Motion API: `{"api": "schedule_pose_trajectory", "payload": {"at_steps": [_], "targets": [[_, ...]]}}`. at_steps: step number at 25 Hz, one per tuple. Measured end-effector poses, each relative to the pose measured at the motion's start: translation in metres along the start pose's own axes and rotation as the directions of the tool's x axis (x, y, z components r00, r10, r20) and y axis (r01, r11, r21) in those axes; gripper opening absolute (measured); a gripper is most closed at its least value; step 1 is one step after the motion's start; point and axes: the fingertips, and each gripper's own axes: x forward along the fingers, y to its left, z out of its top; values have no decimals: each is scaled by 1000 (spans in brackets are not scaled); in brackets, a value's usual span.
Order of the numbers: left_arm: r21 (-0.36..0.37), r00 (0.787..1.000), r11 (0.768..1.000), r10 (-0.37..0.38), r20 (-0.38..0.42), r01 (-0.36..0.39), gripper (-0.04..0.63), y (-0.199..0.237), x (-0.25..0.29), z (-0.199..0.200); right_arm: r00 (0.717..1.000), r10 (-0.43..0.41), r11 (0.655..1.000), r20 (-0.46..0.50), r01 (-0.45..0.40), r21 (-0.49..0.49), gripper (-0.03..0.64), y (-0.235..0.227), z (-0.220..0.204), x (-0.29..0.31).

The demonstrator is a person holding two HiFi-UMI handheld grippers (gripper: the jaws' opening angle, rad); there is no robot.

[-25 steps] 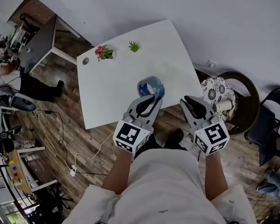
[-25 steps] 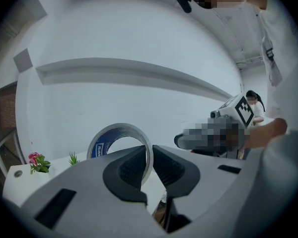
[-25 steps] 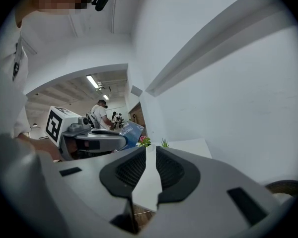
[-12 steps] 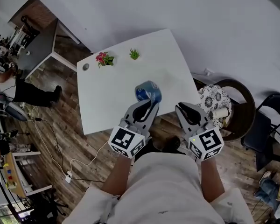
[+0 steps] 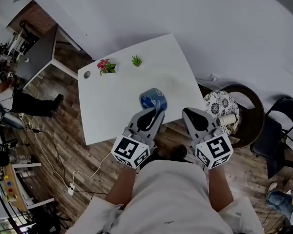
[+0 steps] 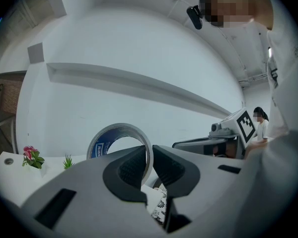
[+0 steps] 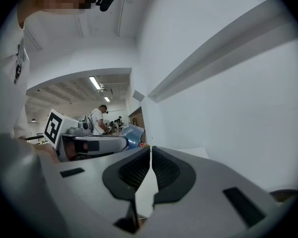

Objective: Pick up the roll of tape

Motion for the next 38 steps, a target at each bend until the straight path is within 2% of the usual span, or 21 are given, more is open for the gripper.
{"api": "schedule_pose_trajectory", "payload": {"at_steps": [7,29,38], "targets": [[7,1000,1000,-19,-1,19,55,-3,3,3,1000,-11,1000,12,11,-3,12,-1,3,-3],[-2,1000,1000,-21,-13,21,54,1,2,-3,1000,-11,1000,-5,11,-7,6,2,-2,-1],[15,1000,1000,-21,-23,22,55,0,2,-2,1000,-13,1000,-3,13,-8,5,1,0,0]]}}
